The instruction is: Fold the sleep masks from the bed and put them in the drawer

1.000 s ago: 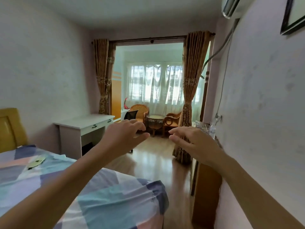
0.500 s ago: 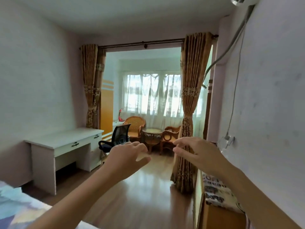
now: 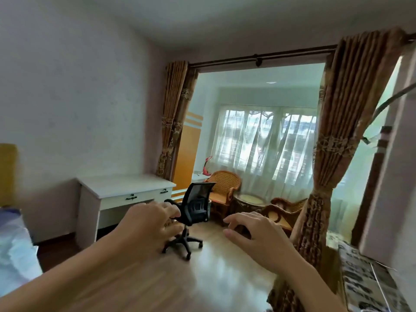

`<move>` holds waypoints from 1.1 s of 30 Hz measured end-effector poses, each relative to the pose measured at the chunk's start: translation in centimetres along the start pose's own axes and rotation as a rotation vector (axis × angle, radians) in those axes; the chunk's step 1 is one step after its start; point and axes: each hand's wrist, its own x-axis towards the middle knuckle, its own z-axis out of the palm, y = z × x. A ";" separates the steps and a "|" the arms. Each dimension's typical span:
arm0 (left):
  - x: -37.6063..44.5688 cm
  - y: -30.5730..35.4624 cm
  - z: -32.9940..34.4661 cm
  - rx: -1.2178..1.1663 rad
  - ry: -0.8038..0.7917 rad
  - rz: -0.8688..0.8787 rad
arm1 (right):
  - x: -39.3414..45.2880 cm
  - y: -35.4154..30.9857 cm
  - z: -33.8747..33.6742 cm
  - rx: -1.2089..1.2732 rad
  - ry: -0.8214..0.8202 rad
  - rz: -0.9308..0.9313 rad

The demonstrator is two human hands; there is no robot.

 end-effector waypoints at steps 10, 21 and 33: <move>13.2 -2.8 5.3 0.039 0.064 -0.124 | 17.1 9.7 4.5 0.072 -0.030 -0.252; 21.6 -10.2 11.0 0.323 0.146 -0.523 | 38.1 11.3 15.9 0.230 -0.145 -0.679; 26.0 -18.8 13.0 0.559 0.098 -0.853 | 54.5 8.4 26.8 0.464 -0.241 -0.897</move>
